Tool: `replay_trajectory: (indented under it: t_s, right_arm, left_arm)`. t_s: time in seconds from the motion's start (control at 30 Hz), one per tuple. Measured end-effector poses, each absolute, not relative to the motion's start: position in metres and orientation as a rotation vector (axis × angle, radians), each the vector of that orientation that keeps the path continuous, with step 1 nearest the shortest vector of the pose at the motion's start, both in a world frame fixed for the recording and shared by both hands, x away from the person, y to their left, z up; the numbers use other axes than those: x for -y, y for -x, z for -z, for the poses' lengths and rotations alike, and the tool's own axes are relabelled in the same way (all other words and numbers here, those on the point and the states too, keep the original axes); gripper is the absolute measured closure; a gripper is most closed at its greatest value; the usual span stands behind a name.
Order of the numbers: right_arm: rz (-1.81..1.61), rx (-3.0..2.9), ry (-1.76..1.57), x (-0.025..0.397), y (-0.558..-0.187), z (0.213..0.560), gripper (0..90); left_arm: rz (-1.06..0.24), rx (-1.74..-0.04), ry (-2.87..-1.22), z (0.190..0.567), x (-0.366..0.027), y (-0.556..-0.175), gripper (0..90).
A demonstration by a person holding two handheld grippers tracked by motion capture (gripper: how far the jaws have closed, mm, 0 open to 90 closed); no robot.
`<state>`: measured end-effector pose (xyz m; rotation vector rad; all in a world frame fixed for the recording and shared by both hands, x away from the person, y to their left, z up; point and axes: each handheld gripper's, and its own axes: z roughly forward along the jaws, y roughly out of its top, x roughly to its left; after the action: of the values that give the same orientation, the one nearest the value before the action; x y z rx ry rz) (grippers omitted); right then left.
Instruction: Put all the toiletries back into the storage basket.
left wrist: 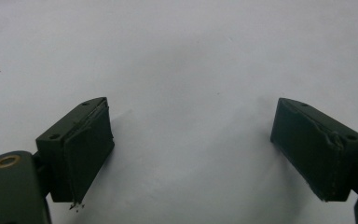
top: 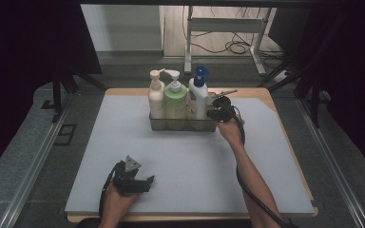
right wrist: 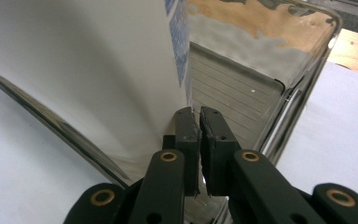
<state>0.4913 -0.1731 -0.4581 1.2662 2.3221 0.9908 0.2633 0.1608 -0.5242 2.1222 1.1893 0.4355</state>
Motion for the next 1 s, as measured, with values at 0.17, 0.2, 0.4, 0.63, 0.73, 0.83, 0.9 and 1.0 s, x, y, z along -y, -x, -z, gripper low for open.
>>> replay_trajectory:
  t_s: [0.17, 0.2, 0.4, 0.63, 0.73, 0.83, 0.9, 1.0]
  right_arm:
    - [-0.987, -2.333, -1.262, 0.169, -0.491, 0.46, 85.6]
    - [-0.987, -2.336, -1.261, 0.168, -0.491, 0.46, 85.6]
    - [-0.981, -2.346, -1.257, 0.163, -0.491, 0.461, 85.4]
    - [-0.98, -2.352, -1.249, 0.16, -0.49, 0.461, 85.2]
    - [-0.978, -2.353, -1.248, 0.16, -0.49, 0.462, 85.7]
    - [-0.976, -2.357, -1.238, 0.159, -0.489, 0.462, 85.9]
    - [-0.979, -2.365, -1.232, 0.158, -0.489, 0.462, 85.8]
    - [-0.977, -2.374, -1.217, 0.157, -0.487, 0.462, 85.8]
  left_arm:
    - [-0.436, -1.189, -2.122, 0.524, -0.161, -0.263, 12.1]
    - [-0.436, -1.19, -2.122, 0.524, -0.161, -0.263, 12.1]
    - [-0.436, -1.19, -2.122, 0.524, -0.161, -0.263, 12.1]
    - [-0.436, -1.189, -2.122, 0.524, -0.161, -0.263, 12.1]
    - [-0.436, -1.189, -2.122, 0.524, -0.161, -0.263, 12.1]
    - [-0.436, -1.189, -2.122, 0.524, -0.161, -0.263, 12.1]
    - [-0.436, -1.189, -2.123, 0.524, -0.161, -0.263, 12.1]
    - [-0.436, -1.189, -2.122, 0.524, -0.161, -0.263, 12.1]
